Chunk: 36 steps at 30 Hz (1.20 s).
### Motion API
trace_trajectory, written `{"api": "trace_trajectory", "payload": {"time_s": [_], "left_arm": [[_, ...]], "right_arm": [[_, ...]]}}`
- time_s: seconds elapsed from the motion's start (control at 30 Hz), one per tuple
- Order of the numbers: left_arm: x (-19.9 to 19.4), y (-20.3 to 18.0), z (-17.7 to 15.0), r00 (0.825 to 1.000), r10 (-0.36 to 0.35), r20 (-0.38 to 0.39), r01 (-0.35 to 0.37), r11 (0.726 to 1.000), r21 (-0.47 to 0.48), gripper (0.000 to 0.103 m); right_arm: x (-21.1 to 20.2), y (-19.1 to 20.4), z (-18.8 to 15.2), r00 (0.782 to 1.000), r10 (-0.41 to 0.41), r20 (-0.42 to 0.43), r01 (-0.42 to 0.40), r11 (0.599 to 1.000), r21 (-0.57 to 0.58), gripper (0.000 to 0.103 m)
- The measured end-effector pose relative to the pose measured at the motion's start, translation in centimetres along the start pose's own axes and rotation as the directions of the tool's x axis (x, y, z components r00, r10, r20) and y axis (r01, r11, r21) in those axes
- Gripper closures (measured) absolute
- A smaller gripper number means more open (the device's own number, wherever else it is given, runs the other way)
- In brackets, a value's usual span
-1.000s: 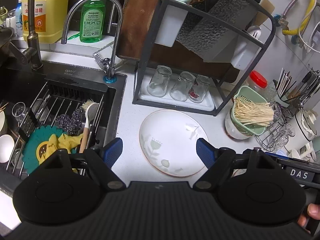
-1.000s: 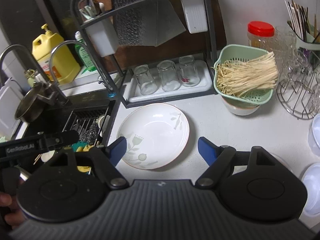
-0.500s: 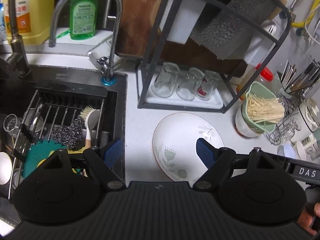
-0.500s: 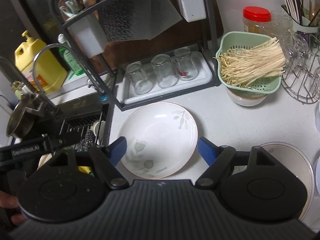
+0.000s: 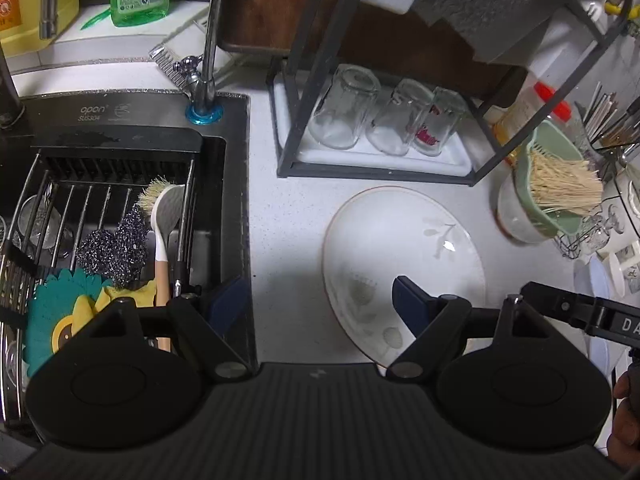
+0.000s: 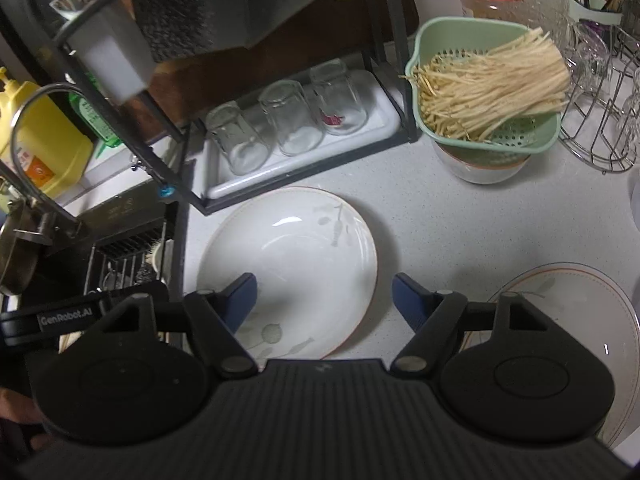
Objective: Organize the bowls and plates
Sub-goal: 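Move both grippers to the second leaf-pattern plate beside the sink, then close both grippers on the rim of the second leaf-pattern plate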
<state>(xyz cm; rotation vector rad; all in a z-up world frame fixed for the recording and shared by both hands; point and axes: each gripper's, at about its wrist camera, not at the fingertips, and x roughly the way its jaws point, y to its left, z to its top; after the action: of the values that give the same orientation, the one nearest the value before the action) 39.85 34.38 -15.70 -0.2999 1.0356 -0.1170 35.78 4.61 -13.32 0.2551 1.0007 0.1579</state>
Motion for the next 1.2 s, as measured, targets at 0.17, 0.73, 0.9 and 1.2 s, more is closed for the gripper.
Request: {"api": "trace_trajectory", "payload": {"time_s": [0.17,0.73,0.9,1.2], "left_arm": [[1.4,1.0,0.4,1.0,-0.006,-0.022,0.006,1.0,-0.002,0.019],[5.5,-0.8,1.8,0.99,-0.111,-0.087,0.12,0.988,0.098,0.044],[7.0,-1.5,2.4,0.989,-0.099,-0.106,0.113,0.984,0.134,0.046],[9.1,-2.1,2.5,0.992,-0.082,-0.094,0.098,0.979,0.181,0.061]], "right_arm": [[1.1,-0.6,-0.3,0.999,-0.027,-0.024,0.028,0.999,0.03,0.028],[5.1,-2.0,0.6,0.995,-0.056,-0.085,0.061,0.996,0.062,0.063],[6.4,-2.2,1.1,0.993,-0.065,-0.099,0.069,0.997,0.038,0.072],[8.3,-2.1,1.0,0.99,-0.095,-0.103,0.096,0.995,0.003,0.093]]}}
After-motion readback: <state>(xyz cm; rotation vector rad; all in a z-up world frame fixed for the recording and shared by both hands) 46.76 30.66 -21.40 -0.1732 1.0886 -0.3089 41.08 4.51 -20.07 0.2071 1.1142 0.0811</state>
